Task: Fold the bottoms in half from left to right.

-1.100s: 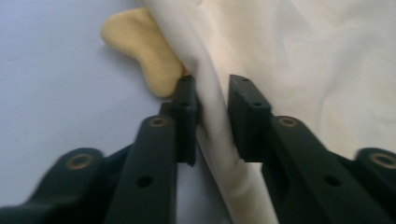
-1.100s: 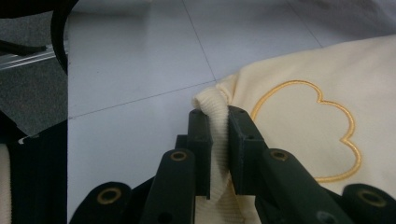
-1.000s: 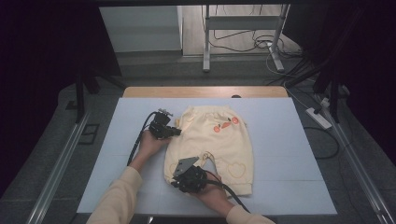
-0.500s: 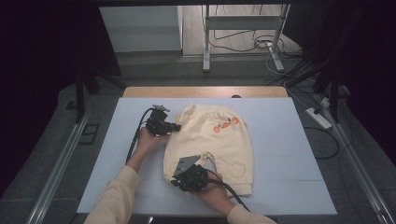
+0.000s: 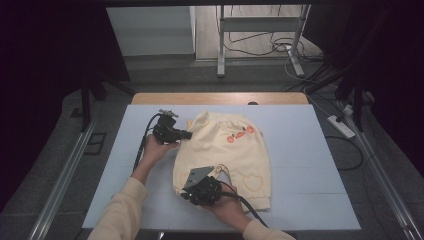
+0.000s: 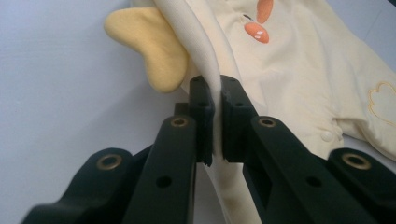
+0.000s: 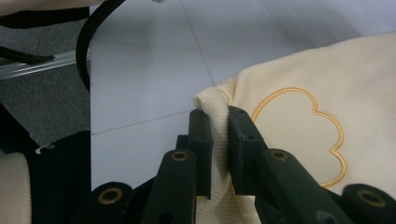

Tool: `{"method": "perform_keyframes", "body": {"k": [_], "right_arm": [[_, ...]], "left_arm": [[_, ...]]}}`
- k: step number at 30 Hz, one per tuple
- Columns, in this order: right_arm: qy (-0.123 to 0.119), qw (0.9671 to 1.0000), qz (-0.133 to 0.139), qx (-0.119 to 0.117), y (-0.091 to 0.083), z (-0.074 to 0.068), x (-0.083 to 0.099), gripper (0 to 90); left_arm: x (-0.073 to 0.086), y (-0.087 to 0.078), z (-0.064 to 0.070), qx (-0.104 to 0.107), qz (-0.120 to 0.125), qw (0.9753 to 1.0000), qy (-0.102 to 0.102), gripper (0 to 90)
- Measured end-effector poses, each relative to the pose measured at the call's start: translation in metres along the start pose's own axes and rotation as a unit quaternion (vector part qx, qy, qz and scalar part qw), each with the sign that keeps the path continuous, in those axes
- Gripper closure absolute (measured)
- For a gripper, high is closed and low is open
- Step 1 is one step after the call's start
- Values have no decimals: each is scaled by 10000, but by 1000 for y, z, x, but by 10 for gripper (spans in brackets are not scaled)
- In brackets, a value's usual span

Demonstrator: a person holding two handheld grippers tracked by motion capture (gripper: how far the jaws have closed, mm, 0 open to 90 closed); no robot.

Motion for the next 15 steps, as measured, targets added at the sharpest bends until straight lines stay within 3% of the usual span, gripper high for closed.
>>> {"method": "perform_keyframes", "body": {"k": [4,10,15], "right_arm": [[-7,10000,-26,3,2,0,2,801],[-107,9998,187,-56,-3,-8,-11,802],[-122,9997,163,-113,-3,-11,-11,802]], "left_arm": [[-2,-3,1,123,96,9998,-97,843],[-8,-18,6,118,275,9995,-64,844],[-2,-19,6,111,221,9996,-134,844]]}}
Point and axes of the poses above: each handheld gripper's, and its own axes: y roughly forward along the jaws, x roughly out of its underside, z roughly to its right, the point moved 10 cm from there along y, roughly forward along the jaws, and after that the axes turned 6 degrees about y, right-handed, at the moved point
